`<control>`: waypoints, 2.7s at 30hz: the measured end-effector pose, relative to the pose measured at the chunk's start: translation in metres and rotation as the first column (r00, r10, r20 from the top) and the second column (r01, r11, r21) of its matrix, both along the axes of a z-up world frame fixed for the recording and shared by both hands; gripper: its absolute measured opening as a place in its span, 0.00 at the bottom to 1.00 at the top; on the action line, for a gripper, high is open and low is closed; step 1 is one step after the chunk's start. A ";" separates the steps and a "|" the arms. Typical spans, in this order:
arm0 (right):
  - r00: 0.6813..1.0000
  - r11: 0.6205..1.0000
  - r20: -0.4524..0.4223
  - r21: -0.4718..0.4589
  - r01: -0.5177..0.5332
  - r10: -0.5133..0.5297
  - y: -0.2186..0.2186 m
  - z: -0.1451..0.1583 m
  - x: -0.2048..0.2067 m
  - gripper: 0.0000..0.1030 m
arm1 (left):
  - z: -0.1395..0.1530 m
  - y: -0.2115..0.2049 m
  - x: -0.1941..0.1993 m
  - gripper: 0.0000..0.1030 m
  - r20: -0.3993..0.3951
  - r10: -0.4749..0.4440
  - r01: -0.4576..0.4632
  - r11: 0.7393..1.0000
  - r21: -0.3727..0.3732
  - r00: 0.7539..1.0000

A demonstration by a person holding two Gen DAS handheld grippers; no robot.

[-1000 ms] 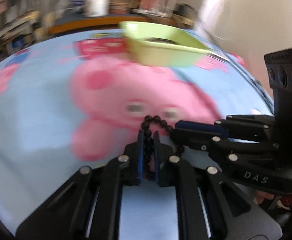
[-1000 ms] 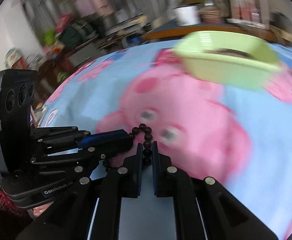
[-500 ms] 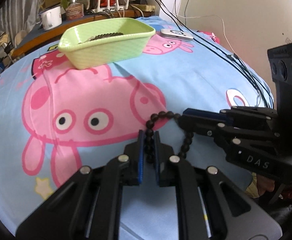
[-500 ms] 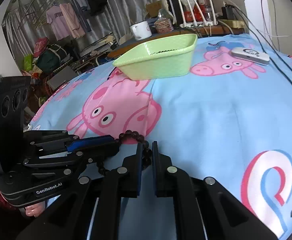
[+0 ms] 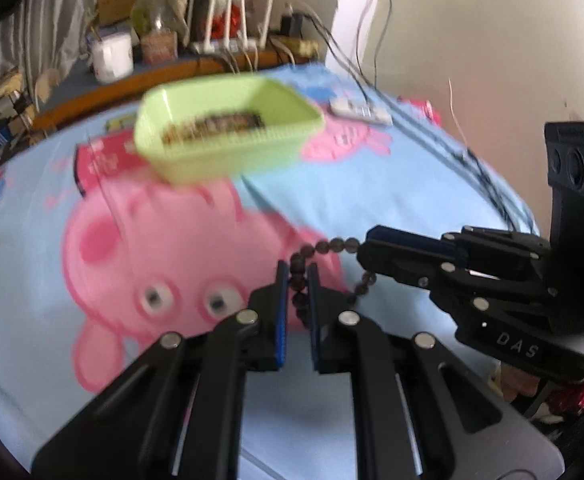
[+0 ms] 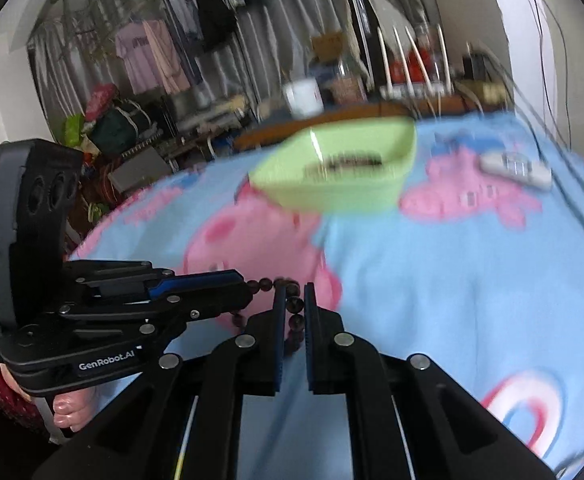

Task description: Organize jewelry

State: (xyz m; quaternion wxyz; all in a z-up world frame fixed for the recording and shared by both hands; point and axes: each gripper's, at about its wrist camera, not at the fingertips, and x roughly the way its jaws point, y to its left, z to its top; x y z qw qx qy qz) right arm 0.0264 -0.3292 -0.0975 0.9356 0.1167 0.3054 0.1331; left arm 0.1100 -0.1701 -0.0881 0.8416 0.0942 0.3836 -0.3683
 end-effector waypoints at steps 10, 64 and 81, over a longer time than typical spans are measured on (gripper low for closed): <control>0.977 0.999 0.209 0.003 0.053 -0.052 -0.021 0.067 0.075 0.00 | 0.072 -0.011 0.078 0.08 0.132 0.075 -0.057 0.989 -0.136 0.988; 0.966 0.971 0.110 0.063 0.229 -0.235 0.034 0.027 -0.029 0.00 | 0.071 0.063 -0.032 0.94 0.336 0.431 -0.398 0.902 -0.168 0.837; 0.957 0.976 0.190 0.019 0.218 -0.218 0.051 0.043 -0.053 0.09 | 0.078 0.071 -0.054 0.94 0.354 0.462 -0.434 0.887 -0.159 0.813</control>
